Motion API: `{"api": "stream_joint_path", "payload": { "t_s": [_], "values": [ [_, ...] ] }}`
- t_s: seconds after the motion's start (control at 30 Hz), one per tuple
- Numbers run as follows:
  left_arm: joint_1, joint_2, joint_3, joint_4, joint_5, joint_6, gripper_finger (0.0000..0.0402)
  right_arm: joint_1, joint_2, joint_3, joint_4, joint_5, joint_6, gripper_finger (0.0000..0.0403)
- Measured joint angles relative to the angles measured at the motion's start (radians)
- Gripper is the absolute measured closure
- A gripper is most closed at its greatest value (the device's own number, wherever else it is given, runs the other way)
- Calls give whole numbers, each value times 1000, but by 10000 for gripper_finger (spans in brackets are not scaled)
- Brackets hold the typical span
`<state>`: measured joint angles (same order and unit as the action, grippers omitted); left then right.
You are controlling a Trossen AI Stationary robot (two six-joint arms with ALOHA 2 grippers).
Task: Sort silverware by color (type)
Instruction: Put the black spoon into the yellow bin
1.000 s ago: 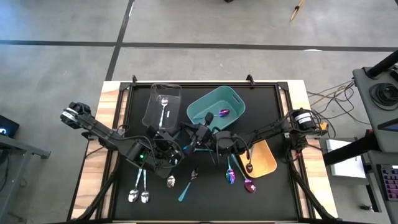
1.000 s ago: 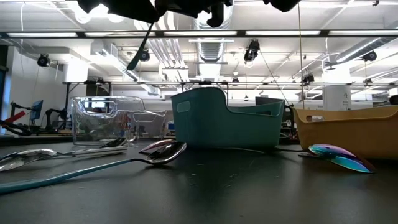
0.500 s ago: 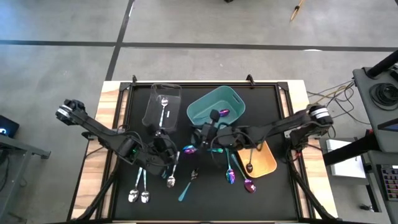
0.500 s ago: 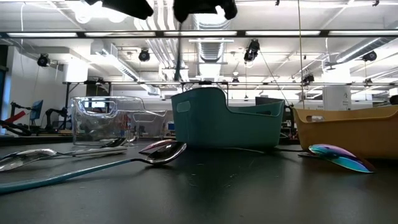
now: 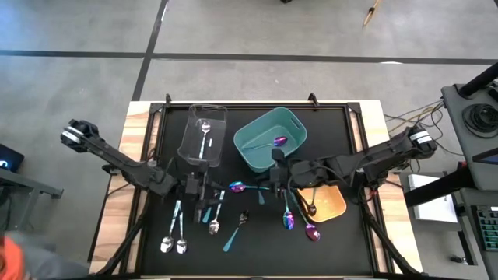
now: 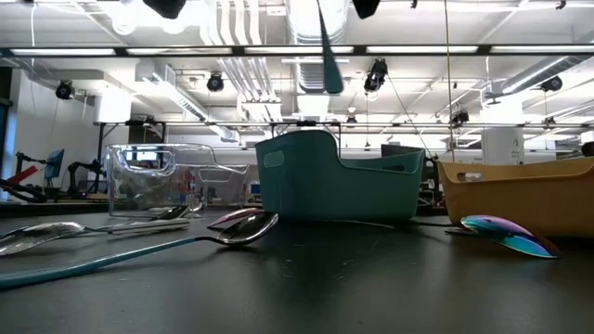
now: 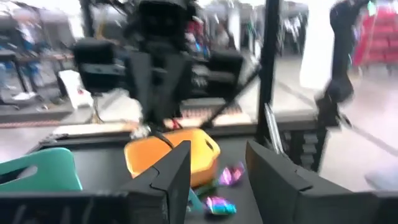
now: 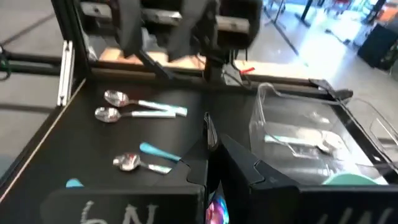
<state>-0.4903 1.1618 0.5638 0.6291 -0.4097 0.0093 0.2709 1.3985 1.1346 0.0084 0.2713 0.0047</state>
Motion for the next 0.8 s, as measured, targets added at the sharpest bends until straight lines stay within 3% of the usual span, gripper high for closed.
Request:
{"api": "stream_joint_path", "payload": {
  "t_s": [0.23,0.8],
  "values": [
    [51,99,-84,237,1,-67,269,22,25,-74,259,-2,-51,390],
    [117,368,86,240,2,-131,269,19,42,-76,347,-1,-172,390]
  ]
}}
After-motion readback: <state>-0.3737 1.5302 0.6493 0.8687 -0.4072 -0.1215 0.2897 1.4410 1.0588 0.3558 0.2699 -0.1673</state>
